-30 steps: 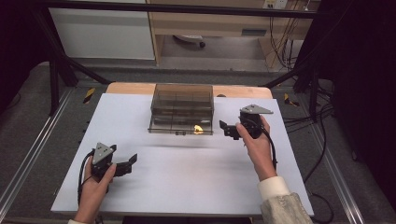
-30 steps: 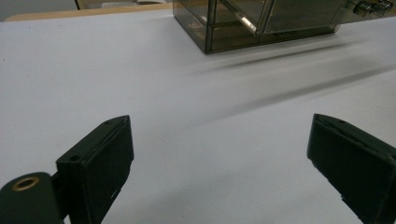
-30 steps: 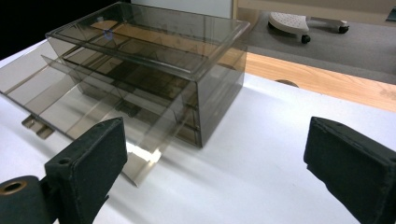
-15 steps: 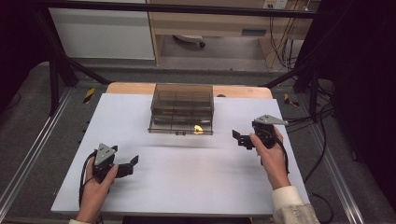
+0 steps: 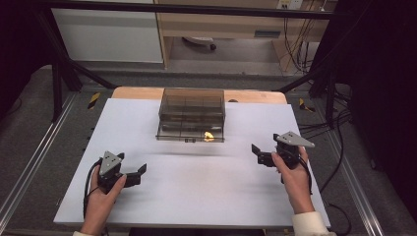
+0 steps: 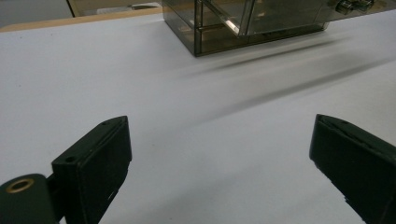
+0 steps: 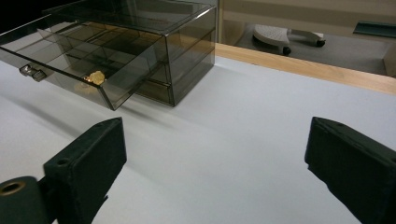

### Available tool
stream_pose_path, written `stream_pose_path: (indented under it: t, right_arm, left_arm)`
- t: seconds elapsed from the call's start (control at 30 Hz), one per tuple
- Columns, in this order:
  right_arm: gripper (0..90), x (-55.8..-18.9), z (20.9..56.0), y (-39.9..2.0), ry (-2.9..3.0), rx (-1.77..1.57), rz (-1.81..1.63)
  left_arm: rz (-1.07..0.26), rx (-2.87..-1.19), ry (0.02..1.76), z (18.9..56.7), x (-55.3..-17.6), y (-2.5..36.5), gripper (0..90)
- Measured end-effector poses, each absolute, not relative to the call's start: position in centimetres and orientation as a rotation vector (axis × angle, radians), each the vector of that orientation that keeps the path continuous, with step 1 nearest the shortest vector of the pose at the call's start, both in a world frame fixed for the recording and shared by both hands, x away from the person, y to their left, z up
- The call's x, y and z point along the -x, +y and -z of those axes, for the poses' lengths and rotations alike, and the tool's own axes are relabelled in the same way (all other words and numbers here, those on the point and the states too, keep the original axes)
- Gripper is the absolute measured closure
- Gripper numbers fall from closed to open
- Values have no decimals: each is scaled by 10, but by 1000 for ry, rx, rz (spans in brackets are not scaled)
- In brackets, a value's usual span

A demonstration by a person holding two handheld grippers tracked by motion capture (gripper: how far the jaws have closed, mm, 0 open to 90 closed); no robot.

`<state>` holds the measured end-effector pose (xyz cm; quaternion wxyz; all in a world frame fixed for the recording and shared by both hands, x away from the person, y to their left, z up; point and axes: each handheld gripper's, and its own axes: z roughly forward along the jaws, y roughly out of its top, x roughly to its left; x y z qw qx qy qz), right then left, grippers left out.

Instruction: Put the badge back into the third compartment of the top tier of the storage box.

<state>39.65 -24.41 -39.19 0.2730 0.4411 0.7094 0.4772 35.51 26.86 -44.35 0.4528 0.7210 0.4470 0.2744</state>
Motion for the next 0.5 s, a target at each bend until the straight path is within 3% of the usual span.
stream_pose_path:
  t: [0.5]
  right_arm:
    - [47,-364,425,-262,1799,-1273,-1290]
  left_arm:
    - [-640,-1753,1062,436,-350,263,43]
